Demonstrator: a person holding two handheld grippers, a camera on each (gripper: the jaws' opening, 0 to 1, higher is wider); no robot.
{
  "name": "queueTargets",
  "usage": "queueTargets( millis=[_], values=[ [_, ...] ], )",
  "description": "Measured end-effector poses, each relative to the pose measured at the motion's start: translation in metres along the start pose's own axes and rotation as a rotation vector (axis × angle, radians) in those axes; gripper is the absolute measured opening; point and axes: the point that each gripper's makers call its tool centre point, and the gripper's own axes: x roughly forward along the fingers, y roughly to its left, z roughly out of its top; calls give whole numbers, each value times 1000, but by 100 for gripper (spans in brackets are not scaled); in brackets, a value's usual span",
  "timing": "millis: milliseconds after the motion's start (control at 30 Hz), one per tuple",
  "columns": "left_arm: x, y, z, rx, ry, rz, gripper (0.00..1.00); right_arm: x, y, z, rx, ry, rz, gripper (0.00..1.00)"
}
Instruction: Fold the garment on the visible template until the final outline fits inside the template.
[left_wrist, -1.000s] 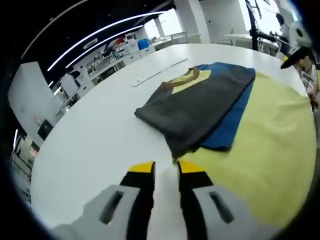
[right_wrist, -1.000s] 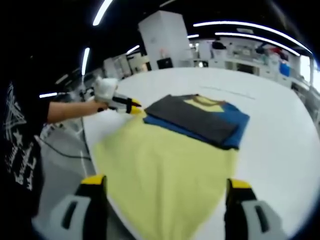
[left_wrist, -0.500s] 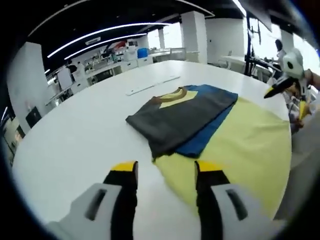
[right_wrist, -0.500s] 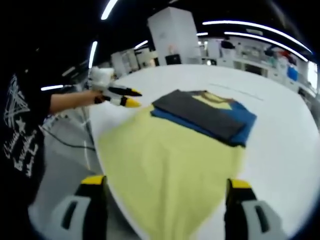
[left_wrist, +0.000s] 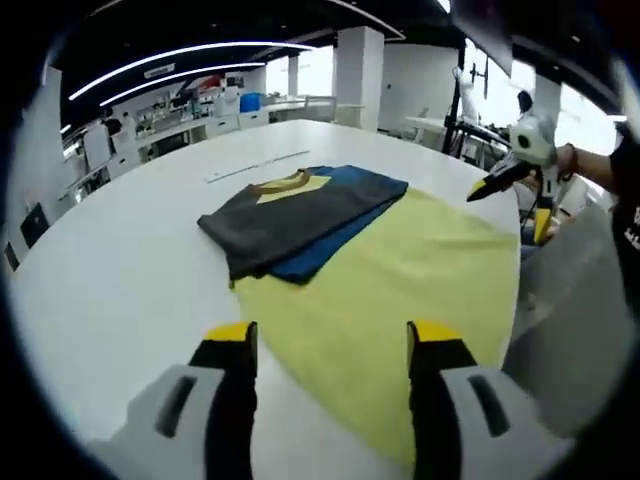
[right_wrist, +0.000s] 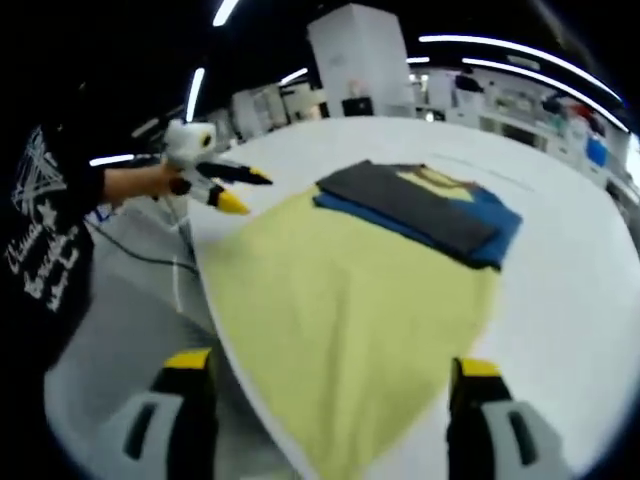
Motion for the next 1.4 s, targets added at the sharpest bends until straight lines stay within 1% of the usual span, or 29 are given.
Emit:
queueTargets(
  millis=[67,100,167,267,467,500,600,733,867,1000,1167,1200,1267,1333,1400],
  values=[
    [-3,-9,-4,4,8,-20,59,0,1,-3,-5,3,2,94],
    [-5,-20,-6,14,14,-30,59,0,2,-4,-6,6,4,93],
    [-7,-28,-8,17,24,-41,59,0,4,-7,-17,13,8,92],
    [-9,-40,-13,15,35,-85,56,0,7,-14,-36,42,15,89],
    [-12,-58,-25,35,75,-143,51,0,12,-23,-75,67,19,82],
    [-13,-60,-27,33,79,-145,51,0,12,-24,-84,68,19,82],
    [-14,-69,-37,57,114,-173,51,-1,13,-28,-106,77,19,79],
    [-16,-76,-43,64,128,-199,48,-1,11,-32,-127,84,9,71],
    [-17,-76,-52,90,157,-207,45,-2,8,-38,-130,100,-5,68],
    [-19,-77,-59,135,188,-224,44,-4,6,-43,-160,119,-18,60],
    [-19,-75,-68,176,224,-228,44,-4,5,-45,-162,126,-19,58],
    [-18,-74,-65,193,209,-225,44,-4,4,-46,-167,129,-20,57],
    [-20,-74,-68,197,220,-232,44,-4,2,-49,-181,141,-25,55],
    [-20,-73,-68,229,224,-231,43,-4,1,-51,-198,151,-27,54],
    [-19,-68,-70,293,235,-221,40,-3,1,-54,-220,164,-29,52]
  ],
)
